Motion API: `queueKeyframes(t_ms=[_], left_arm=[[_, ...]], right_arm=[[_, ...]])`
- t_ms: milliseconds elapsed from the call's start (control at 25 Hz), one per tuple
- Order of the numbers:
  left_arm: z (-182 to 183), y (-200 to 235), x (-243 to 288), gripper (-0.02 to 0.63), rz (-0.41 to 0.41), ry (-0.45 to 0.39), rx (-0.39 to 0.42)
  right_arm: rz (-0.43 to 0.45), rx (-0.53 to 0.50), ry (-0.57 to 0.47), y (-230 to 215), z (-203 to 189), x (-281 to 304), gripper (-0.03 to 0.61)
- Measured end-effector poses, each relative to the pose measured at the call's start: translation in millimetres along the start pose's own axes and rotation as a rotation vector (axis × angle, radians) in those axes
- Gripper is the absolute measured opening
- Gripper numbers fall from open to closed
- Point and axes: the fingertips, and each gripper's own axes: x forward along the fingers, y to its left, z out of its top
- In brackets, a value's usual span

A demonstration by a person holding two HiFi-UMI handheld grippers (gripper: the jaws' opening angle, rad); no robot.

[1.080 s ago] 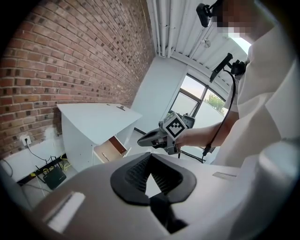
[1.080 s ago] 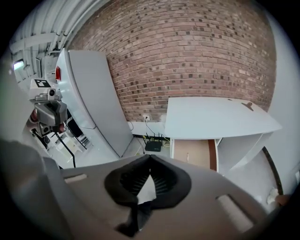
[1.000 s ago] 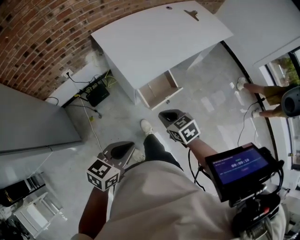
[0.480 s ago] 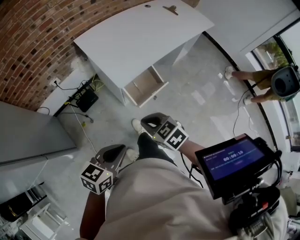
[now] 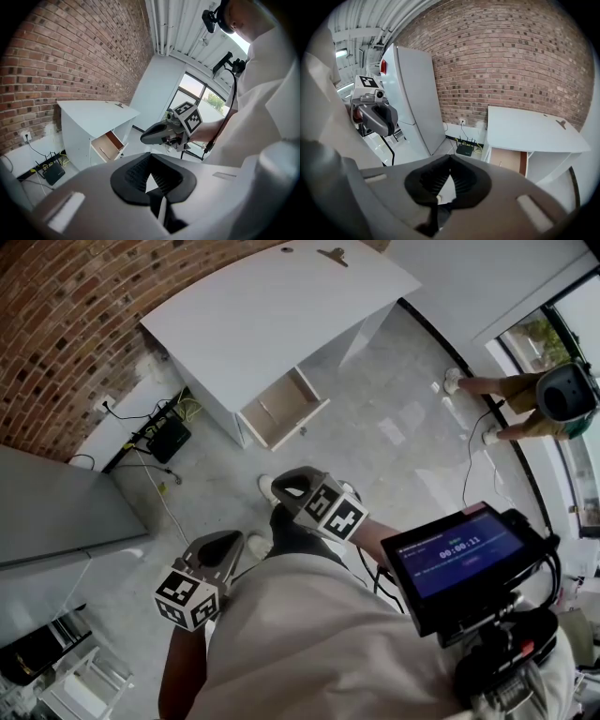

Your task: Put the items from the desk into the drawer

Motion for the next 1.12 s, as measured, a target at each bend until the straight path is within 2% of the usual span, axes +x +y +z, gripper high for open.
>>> queueKeyframes(t_ms=[1120], left_arm=[[-3.4, -1.4, 9.4, 0.008, -0.02, 0.015, -0.017]], right_arm=[[-0.007, -0.001, -0.003, -6.6, -1.3, 2.4, 0.002]])
